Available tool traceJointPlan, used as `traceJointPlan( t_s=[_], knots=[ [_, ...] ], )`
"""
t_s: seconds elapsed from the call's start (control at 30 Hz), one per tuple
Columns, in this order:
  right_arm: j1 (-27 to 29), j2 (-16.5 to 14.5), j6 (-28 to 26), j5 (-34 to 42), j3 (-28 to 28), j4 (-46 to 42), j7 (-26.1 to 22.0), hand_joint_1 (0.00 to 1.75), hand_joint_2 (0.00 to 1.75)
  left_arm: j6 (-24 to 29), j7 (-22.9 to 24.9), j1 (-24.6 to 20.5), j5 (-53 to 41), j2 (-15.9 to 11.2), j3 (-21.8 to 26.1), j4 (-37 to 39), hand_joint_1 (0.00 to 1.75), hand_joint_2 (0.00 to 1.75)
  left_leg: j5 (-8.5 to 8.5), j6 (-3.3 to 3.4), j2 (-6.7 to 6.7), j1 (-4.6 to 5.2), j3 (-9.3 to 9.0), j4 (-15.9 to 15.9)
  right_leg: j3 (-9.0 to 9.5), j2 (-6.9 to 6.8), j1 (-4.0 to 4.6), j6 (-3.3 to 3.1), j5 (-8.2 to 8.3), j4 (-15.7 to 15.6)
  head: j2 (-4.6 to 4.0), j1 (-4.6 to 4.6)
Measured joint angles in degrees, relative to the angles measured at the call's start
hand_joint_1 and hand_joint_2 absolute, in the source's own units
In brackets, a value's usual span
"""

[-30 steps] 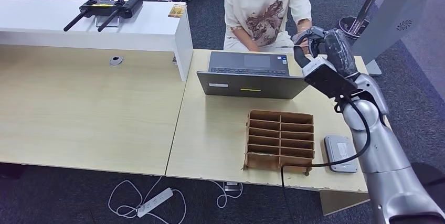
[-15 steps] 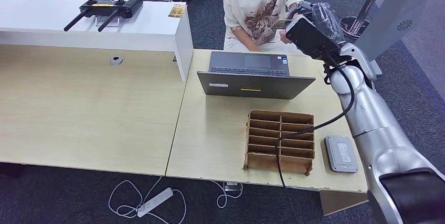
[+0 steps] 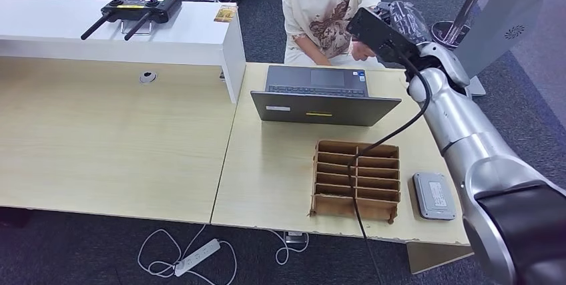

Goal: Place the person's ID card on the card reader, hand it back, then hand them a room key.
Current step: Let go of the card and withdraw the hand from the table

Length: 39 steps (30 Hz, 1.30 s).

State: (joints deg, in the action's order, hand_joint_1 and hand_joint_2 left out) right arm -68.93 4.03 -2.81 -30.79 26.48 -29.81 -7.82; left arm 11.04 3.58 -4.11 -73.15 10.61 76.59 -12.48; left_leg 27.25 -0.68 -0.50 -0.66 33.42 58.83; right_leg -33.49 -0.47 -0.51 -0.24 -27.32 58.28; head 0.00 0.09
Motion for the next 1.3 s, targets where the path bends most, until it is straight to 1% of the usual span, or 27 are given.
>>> traceJointPlan(
  t_s=[0.03, 0.07, 0.13, 0.33, 0.53, 0.73, 0.9, 1.0, 1.07, 1.17, 1.3],
  knots=[
    [-0.29, -0.07, -0.14, -0.01, 0.02, 0.71, 0.02, 0.51, 1.75, -0.01, -0.01, 0.0, 0.01, -0.01, 0.0, 0.0, 0.0, 1.75, 0.0, 0.0, 0.0, 0.0, 0.0, 0.0, 0.0, 0.0, 0.0, 0.0, 0.0, 0.0, 0.0, 0.0],
    [-0.49, -0.11, -0.29, -0.05, 0.03, 1.31, 0.02, 0.23, 1.75, -0.01, -0.01, 0.0, 0.01, -0.01, 0.0, 0.0, 0.0, 1.75, 0.0, 0.0, 0.0, 0.0, 0.0, 0.0, 0.0, 0.0, 0.0, 0.0, 0.0, 0.0, 0.0, 0.0],
    [-0.71, -0.14, -0.5, -0.15, 0.03, 2.29, 0.02, 0.0, 1.75, -0.02, -0.01, 0.0, 0.03, -0.01, 0.0, 0.0, 0.0, 1.75, 0.0, 0.0, 0.0, 0.0, 0.0, 0.0, 0.0, 0.0, 0.0, 0.0, 0.0, 0.0, 0.0, 0.01],
    [-0.84, -0.14, -1.2, 0.07, 0.03, 4.0, -0.51, 0.0, 1.75, -0.04, -0.03, 0.02, 0.13, -0.1, 0.0, 0.0, 0.0, 1.75, 0.0, 0.0, 0.01, 0.0, -0.01, 0.01, 0.0, 0.01, 0.0, 0.01, 0.01, -0.01, 0.0, 0.0],
    [-1.0, -0.02, -1.57, 1.91, -1.0, 4.75, -2.59, 0.0, 1.75, -0.04, -0.04, 0.03, 0.27, -0.22, 0.0, 0.0, 0.0, 1.75, 0.0, 0.0, 0.01, 0.0, -0.03, 0.02, 0.0, 0.01, 0.0, 0.02, 0.01, -0.01, 0.0, 0.0],
    [-1.01, 0.58, -2.5, 5.02, -3.55, 4.39, -6.52, 0.0, 1.75, 0.29, -0.04, 0.07, 0.69, -0.23, 0.01, 0.0, 0.0, 1.75, 0.0, 0.0, 0.01, 0.0, -0.03, 0.02, 0.0, 0.01, 0.0, 0.02, 0.02, -0.01, 0.0, 0.0],
    [0.08, 1.25, -3.28, 9.39, -6.56, 2.24, -11.14, 0.0, 1.75, 0.63, -0.04, 0.09, 1.04, -0.2, 0.1, 0.0, 0.0, 1.75, 0.0, 0.0, 0.02, 0.0, -0.03, 0.02, 0.0, 0.02, 0.0, 0.02, 0.02, -0.02, 0.0, 0.0],
    [2.15, 1.8, -1.98, 12.77, -8.5, -0.51, -13.4, 0.0, 1.75, 0.95, -0.04, 0.11, 1.26, -0.17, 0.18, 0.0, 0.0, 1.75, 0.0, 0.0, 0.02, 0.0, -0.04, 0.03, 0.0, 0.02, 0.0, 0.02, 0.02, -0.02, 0.0, -0.01],
    [4.66, 2.39, -0.35, 15.86, -9.9, -3.79, -14.6, 0.0, 1.75, 1.18, -0.04, 0.14, 1.4, -0.11, 0.22, 0.0, 0.0, 1.75, 0.0, 0.0, 0.01, 0.0, -0.05, 0.03, 0.0, 0.01, 0.0, 0.02, 0.02, -0.03, 0.0, 0.0],
    [9.66, 3.49, 2.61, 21.37, -12.0, -10.25, -15.56, 0.0, 1.75, 1.38, -0.04, 0.21, 1.63, 0.07, 0.25, 0.0, 0.0, 1.75, 0.01, 0.01, -0.01, 0.0, -0.04, 0.03, 0.0, 0.0, 0.0, 0.02, 0.02, -0.03, 0.0, 0.0],
    [16.76, 5.36, 5.98, 28.06, -14.29, -19.48, -15.51, 0.0, 1.75, 1.54, -0.04, 0.29, 1.76, 0.24, 0.3, 0.0, 0.0, 1.75, 0.02, 0.02, -0.07, 0.0, -0.03, 0.03, 0.01, -0.05, 0.0, 0.03, 0.01, -0.05, 0.0, -0.01]
  ],
)
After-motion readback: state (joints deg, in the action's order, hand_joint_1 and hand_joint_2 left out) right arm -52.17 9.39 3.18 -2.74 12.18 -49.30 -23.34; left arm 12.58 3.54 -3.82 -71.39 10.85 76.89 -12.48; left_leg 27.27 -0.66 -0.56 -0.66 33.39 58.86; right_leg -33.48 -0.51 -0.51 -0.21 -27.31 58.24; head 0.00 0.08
